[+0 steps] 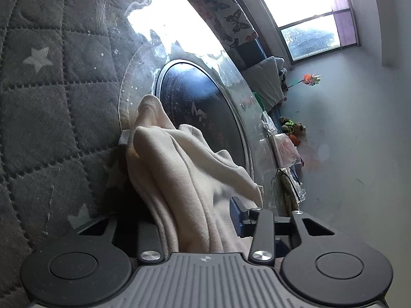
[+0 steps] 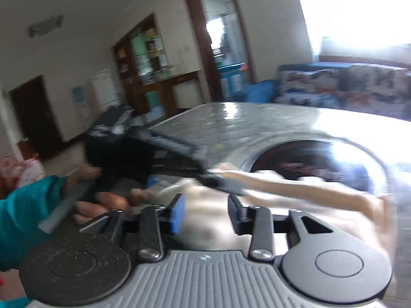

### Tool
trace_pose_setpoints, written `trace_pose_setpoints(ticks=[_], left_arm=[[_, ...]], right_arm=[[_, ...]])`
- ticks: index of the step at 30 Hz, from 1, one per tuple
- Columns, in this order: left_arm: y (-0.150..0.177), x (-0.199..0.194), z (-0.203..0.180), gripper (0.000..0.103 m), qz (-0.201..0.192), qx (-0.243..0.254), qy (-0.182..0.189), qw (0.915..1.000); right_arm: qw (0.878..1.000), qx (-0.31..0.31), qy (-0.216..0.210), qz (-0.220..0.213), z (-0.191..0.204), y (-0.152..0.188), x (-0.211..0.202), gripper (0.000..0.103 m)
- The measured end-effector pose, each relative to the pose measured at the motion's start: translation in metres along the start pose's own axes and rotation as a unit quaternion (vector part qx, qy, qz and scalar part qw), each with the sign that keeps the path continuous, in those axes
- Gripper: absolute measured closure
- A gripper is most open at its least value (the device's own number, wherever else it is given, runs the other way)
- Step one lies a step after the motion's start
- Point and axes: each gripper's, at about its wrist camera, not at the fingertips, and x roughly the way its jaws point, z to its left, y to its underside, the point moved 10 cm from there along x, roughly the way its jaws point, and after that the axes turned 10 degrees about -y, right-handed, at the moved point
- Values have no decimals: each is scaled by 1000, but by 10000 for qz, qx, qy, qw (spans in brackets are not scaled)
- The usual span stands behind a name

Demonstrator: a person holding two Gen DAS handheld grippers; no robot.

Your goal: Fold clothes

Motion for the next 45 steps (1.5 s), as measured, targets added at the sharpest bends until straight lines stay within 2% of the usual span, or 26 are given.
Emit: trace_pose_setpoints(ticks=[3, 6, 7, 11, 15, 18, 19, 20, 21, 24, 26, 29, 30, 32, 33, 35, 37, 40, 45], left_arm=[[2, 0, -3, 58, -84, 184, -87, 9998], [4, -2, -4, 58, -154, 351, -172, 9991], [5, -2, -5, 58, -174, 395, -197, 9989], [6, 1, -11, 57, -219, 476, -251, 9983], [7, 1, -13, 57, -232, 566, -294, 9977], [8, 2, -15, 54, -250, 657, -332, 9970], [9, 2, -16, 54, -259, 690, -350, 9967], [9, 2, -17, 54, -268, 723, -368, 9963], [10, 2, -17, 54, -281, 775, -396, 9958], [11, 3, -19, 54, -294, 863, -446, 9948], [12, 3, -20, 54, -303, 926, -483, 9941], [13, 4, -22, 54, -320, 1048, -553, 9924], [13, 5, -23, 54, -325, 1098, -591, 9917], [14, 6, -26, 58, -335, 1200, -667, 9900], [15, 7, -27, 58, -342, 1278, -732, 9885], [16, 8, -30, 70, -380, 1444, -950, 9842], [16, 8, -32, 76, -396, 1550, -1079, 9812], [16, 1, -42, 82, -432, 1674, -882, 9810], [25, -1, -74, 85, -515, 2140, -714, 9728]], right_arm=[[9968, 396, 678, -110, -42, 5, -26, 56], [9868, 702, 1451, -159, -92, 11, -49, 50], [9841, 846, 1552, -168, -105, 14, -52, 48], [9744, 1586, 1582, -189, -149, 27, -55, 47], [9696, 2080, 1261, -286, -167, 40, -41, 45], [9713, 2078, 1122, -289, -162, 41, -35, 49], [9724, 2054, 1078, -262, -158, 41, -34, 55], [9733, 2029, 1046, -233, -154, 40, -32, 67], [9742, 2004, 1014, -204, -149, 40, -29, 71], [9751, 1967, 1007, -199, -143, 38, -29, 71], [9746, 1967, 1044, -235, -144, 37, -32, 59], [9754, 1933, 1037, -214, -142, 37, -31, 58], [9760, 1910, 1026, -193, -139, 37, -30, 59], [9772, 1865, 1003, -152, -135, 37, -28, 72], [9778, 1843, 992, -131, -133, 37, -27, 74], [9788, 1792, 982, -129, -128, 37, -28, 80], [9794, 1741, 994, -225, -124, 34, -33, 82], [9803, 1619, 1055, -398, -115, 27, -47, 83], [9799, 1419, 1256, -620, -103, 16, -75, 85]])
